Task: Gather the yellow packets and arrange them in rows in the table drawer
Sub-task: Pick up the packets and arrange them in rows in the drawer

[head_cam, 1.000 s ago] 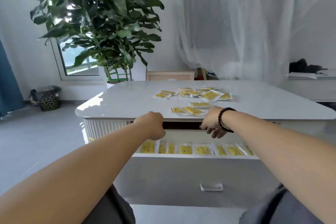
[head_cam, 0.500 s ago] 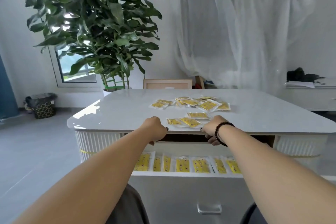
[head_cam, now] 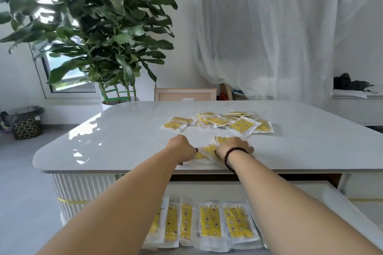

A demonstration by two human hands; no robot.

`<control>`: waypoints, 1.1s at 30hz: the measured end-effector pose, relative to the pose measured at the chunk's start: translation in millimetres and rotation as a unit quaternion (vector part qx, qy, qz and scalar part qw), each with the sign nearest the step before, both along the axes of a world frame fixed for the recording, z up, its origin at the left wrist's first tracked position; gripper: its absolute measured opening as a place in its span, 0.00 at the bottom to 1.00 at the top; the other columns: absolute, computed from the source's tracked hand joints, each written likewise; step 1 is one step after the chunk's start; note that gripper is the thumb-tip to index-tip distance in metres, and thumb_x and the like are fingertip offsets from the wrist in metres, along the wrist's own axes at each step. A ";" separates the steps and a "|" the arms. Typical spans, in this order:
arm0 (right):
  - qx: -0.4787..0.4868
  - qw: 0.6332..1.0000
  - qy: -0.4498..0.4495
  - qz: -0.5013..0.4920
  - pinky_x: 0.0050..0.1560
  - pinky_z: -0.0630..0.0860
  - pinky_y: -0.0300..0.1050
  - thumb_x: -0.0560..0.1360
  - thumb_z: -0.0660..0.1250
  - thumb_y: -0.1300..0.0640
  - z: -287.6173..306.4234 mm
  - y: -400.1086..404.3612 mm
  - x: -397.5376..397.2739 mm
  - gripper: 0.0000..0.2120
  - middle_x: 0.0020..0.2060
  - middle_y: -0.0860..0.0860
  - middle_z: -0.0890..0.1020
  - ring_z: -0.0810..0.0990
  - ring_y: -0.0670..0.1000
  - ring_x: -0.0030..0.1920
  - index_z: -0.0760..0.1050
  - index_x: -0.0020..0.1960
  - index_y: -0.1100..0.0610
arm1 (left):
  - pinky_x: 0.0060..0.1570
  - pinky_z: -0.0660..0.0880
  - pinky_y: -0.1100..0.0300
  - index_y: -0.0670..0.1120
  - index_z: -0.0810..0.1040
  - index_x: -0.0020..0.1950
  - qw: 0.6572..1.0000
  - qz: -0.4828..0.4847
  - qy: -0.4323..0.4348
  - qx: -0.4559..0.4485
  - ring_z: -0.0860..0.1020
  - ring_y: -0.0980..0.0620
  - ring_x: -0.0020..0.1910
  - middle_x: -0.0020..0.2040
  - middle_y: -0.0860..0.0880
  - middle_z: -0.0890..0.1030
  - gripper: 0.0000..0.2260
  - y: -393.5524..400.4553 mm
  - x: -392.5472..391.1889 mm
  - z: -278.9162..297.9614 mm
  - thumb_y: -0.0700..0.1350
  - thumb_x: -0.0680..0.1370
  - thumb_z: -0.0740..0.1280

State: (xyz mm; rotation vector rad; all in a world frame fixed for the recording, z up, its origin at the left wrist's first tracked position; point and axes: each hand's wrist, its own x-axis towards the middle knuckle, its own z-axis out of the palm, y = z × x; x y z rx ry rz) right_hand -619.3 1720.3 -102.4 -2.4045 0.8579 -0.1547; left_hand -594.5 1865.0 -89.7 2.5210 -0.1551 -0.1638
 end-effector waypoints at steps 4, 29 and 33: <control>-0.034 0.997 0.049 0.049 0.61 0.72 0.45 0.71 0.69 0.43 8.1 -3.7 22.2 0.32 0.65 0.56 0.72 0.72 0.57 0.64 0.66 0.69 0.57 | 0.26 0.68 0.64 0.39 0.69 0.57 0.998 0.020 0.037 -0.046 0.72 0.52 0.33 0.43 0.45 0.74 0.19 -7.6 24.4 -8.8 0.45 0.73 0.71; 0.352 0.898 -0.057 0.257 0.40 0.83 0.47 0.69 0.69 0.75 3.1 3.8 32.3 0.36 0.52 0.57 0.80 0.82 0.56 0.45 0.67 0.71 0.52 | 0.41 0.81 0.52 0.42 0.76 0.51 0.869 0.074 0.155 -0.463 0.83 0.47 0.41 0.45 0.43 0.83 0.08 49.5 38.5 -1.3 0.44 0.82 0.61; 0.162 0.945 -0.060 0.278 0.35 0.78 0.41 0.64 0.78 0.63 12.8 0.7 28.2 0.28 0.52 0.55 0.80 0.80 0.53 0.46 0.72 0.61 0.53 | 0.43 0.83 0.54 0.42 0.77 0.58 0.883 0.010 0.171 -0.436 0.84 0.46 0.45 0.50 0.42 0.84 0.10 57.9 39.7 -3.2 0.41 0.77 0.69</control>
